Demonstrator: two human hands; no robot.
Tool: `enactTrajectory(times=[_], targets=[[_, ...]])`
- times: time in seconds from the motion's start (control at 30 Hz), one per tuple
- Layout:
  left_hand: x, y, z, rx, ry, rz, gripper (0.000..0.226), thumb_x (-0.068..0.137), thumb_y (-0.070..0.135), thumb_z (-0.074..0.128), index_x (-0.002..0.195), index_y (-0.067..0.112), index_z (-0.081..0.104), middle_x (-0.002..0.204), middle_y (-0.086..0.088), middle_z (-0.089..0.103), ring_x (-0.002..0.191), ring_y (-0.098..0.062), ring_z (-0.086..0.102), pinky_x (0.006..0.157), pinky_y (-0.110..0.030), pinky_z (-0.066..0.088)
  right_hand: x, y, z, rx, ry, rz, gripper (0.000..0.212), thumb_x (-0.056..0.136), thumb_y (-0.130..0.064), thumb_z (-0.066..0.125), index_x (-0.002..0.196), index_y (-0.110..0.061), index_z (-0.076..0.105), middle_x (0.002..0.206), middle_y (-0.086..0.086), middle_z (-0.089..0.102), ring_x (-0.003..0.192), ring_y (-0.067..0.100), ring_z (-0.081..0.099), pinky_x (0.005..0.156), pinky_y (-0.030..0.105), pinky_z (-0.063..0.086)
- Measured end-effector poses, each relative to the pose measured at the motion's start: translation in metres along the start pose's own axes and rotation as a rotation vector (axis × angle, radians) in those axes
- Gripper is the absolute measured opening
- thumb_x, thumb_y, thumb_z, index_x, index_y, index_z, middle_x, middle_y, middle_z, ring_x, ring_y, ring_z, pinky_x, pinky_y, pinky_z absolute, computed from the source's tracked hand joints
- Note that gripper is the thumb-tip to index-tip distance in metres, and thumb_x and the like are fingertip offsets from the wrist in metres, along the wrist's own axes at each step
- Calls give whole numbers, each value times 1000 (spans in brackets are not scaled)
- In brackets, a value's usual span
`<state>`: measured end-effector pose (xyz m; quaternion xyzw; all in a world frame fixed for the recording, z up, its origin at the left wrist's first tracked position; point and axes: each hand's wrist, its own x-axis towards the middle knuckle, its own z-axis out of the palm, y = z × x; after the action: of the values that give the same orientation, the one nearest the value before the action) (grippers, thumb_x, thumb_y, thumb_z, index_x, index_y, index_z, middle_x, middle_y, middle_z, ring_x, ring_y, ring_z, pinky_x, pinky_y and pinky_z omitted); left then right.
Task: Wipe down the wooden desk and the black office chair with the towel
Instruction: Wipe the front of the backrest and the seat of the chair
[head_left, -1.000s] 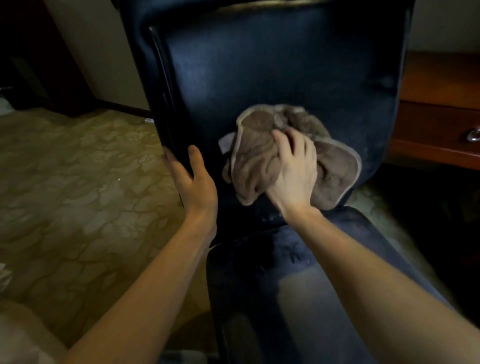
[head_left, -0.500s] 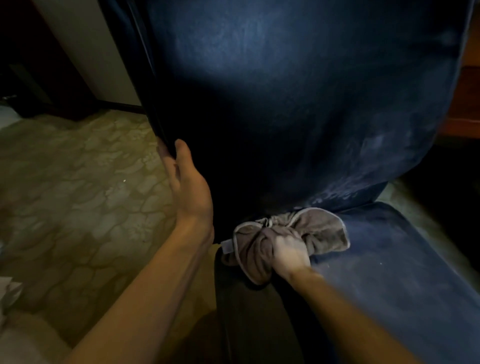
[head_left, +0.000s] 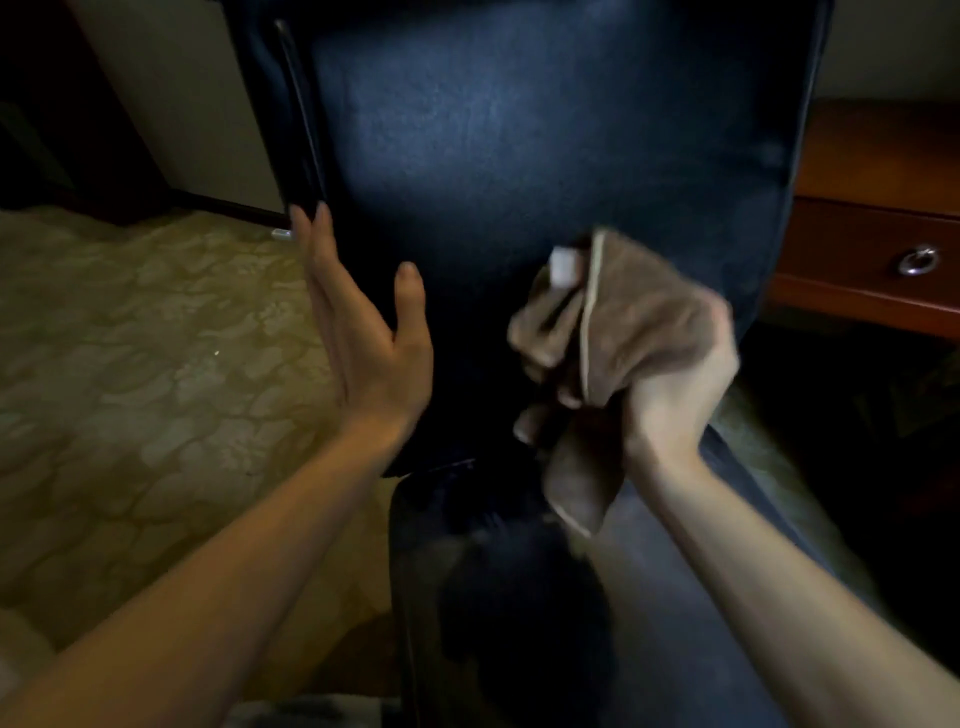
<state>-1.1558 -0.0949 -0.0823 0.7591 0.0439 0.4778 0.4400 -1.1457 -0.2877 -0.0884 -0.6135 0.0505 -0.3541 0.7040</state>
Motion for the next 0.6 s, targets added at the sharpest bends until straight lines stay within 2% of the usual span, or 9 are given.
enactTrajectory(times=[0.03,0.1,0.2,0.33,0.47,0.6], targets=[[10,2,2,12,33,-2,71,101,27,53,157,15,11,168,-22,15,158,-31,13,127,-47,15,9,-19,1,-41,47,-74,20,94,-2,60,112,-12,59,110,8,61,95,-6,59,88,16,46],[26,4,7,18,84,-74,74,101,29,53,158,4,15,167,-24,14,157,-33,12,128,-45,13,21,-38,5,-197,108,-234,30,89,-13,69,115,-18,56,122,14,53,112,16,55,98,32,46],[18,1,17,107,103,-168,78,100,32,55,159,-3,17,168,-22,13,158,-31,12,128,-40,12,31,-38,24,-262,21,-307,51,84,-8,71,133,-3,56,135,19,55,126,33,52,108,45,42],[-15,-21,19,304,141,-95,81,102,34,57,161,-1,13,169,-19,14,157,-30,16,126,-31,11,31,0,54,-390,-161,-422,41,90,-21,55,130,-11,63,132,11,63,124,29,56,107,39,41],[-20,-39,22,389,155,-10,82,103,37,56,160,-3,14,168,-20,17,156,-32,19,126,-36,18,-1,76,44,-631,-378,-537,40,90,-20,54,127,-6,58,129,24,52,118,37,44,99,53,45],[-18,-45,27,383,185,43,80,104,37,57,158,-6,18,166,-22,22,155,-33,24,126,-41,23,-24,131,27,-668,-461,-583,49,92,-30,58,133,-5,49,128,14,40,117,36,40,101,47,37]])
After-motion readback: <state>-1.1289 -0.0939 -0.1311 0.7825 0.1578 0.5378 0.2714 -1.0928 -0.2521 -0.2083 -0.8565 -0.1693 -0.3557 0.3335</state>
